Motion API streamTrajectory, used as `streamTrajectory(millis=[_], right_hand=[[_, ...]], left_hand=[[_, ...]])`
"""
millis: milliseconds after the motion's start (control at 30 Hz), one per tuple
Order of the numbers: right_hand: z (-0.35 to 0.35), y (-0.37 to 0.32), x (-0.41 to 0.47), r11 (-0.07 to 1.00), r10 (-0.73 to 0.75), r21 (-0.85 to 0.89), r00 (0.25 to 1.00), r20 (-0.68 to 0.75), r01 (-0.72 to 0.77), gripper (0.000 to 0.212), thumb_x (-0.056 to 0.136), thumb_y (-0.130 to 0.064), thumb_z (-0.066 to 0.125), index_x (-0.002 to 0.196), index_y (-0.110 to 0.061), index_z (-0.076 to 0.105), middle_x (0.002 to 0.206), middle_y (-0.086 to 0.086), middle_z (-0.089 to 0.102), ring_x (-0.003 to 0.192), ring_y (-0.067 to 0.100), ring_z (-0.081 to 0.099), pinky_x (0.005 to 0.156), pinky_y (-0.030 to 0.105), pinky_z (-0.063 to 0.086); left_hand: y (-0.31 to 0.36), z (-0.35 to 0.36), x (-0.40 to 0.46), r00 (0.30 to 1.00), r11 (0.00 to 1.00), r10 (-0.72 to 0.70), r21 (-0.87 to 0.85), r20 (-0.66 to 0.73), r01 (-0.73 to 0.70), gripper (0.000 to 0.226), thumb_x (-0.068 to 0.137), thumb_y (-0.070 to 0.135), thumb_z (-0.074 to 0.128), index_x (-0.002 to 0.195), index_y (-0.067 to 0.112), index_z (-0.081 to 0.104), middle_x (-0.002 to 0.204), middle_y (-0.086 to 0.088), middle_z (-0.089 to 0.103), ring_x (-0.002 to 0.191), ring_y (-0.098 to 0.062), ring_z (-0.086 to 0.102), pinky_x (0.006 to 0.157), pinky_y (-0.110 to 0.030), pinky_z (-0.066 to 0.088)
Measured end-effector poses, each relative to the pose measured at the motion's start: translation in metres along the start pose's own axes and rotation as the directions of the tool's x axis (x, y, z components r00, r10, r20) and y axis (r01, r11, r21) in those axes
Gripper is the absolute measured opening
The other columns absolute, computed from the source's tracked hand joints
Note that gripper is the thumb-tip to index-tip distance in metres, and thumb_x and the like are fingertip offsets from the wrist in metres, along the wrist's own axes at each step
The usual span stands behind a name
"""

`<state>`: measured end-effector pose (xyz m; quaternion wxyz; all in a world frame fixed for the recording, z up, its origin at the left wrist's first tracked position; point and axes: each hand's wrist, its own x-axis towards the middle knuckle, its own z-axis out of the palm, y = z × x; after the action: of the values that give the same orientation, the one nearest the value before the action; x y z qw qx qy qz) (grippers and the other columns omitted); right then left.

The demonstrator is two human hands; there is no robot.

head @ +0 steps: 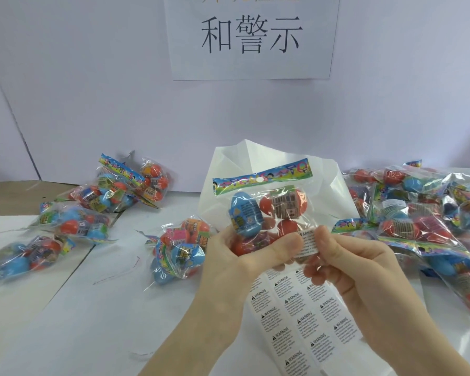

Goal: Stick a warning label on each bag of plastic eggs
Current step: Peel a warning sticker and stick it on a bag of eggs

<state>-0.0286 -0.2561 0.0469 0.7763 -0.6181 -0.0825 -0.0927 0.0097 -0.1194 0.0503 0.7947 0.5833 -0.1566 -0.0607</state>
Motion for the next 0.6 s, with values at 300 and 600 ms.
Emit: streamTrajectory(millis=[300,600], right_hand=[[0.0042,-0.0006,0.0000,0.999,-0.009,-0.050,0.999,-0.053,0.006,0.059,0.039,-0.068,0.080,0.070,-0.018,0.078,0.057,0.000,0.066,0.050,0.006,0.058,0.051,0.013,0.047],[-0.0018,-0.0011,0.0014,0.997,0.064,0.052,0.997,0.031,-0.066,0.053,0.041,-0.059,0.084,0.064,-0.012,0.076,0.059,0.002,0.068,0.050,0.008,0.060,0.051,0.015,0.048]], left_hand=[[-0.0018,-0.0022,0.0019,1.000,1.000,-0.002,0.010,-0.011,0.003,0.044,0.039,0.034,0.081,0.079,0.015,0.076,0.081,-0.010,0.074,0.071,-0.019,0.067,0.063,-0.021,0.052],[-0.0014,-0.0067,0.0031,0.999,1.000,-0.012,0.013,0.033,0.012,0.043,0.039,0.031,0.082,0.079,0.015,0.075,0.084,-0.016,0.073,0.073,-0.023,0.067,0.064,-0.022,0.053]])
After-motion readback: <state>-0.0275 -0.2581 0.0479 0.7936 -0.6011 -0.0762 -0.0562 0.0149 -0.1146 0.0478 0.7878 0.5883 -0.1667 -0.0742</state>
